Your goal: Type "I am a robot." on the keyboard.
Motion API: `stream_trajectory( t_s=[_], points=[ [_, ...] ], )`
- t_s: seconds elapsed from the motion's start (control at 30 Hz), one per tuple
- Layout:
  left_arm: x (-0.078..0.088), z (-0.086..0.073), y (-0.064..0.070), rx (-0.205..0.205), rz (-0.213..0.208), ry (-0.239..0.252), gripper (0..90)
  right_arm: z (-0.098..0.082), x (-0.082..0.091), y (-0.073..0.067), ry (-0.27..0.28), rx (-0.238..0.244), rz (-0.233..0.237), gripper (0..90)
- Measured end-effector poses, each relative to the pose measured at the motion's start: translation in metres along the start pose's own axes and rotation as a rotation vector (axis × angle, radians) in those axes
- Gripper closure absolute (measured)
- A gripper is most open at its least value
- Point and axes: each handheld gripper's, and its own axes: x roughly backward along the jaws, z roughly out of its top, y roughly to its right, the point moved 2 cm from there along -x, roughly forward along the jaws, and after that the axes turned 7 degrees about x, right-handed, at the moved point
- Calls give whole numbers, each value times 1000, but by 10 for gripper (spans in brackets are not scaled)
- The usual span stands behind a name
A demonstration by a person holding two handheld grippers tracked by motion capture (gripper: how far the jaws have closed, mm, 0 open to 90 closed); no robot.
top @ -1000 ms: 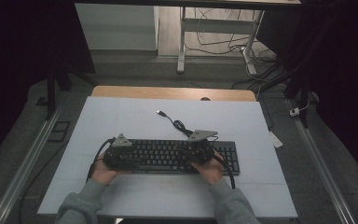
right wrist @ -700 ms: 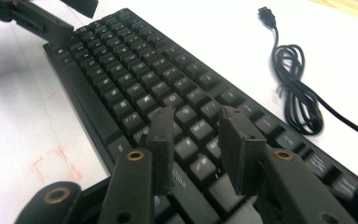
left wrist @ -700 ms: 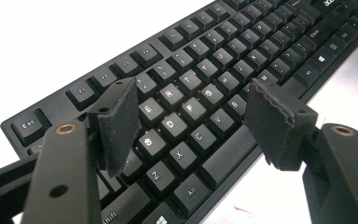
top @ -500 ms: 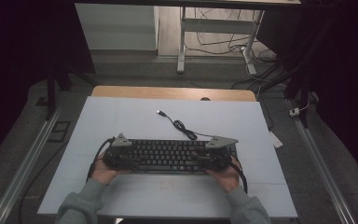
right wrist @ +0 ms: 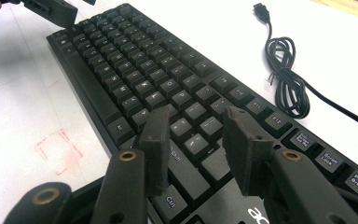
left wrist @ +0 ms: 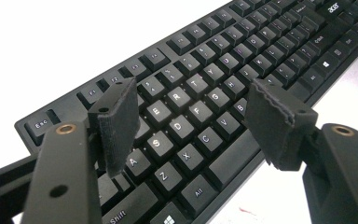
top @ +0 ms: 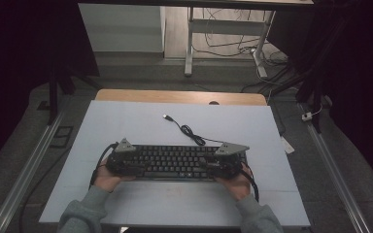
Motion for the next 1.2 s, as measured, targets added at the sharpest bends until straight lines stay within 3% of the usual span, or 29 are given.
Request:
stream_trajectory(
  t_s=[0.3, 0.5, 0.77, 1.0, 1.2],
  points=[
    [0, 2, -1, 4, 11, 21, 371, 0, 0, 0, -5, 1, -2, 614],
    [-4, 6, -1, -2, 10, 27, 436, 0, -1, 0, -5, 2, 3, 613],
    [-16, 10, -1, -27, 25, 11, 612, -1, -2, 1, -13, 4, -1, 610],
    [-28, 15, 1, -48, 10, -22, 869, -1, -2, 1, -15, 4, -3, 609],
    [-41, 19, 6, -72, 4, -67, 886, -2, -1, 2, -20, 3, -8, 608]
  ],
)
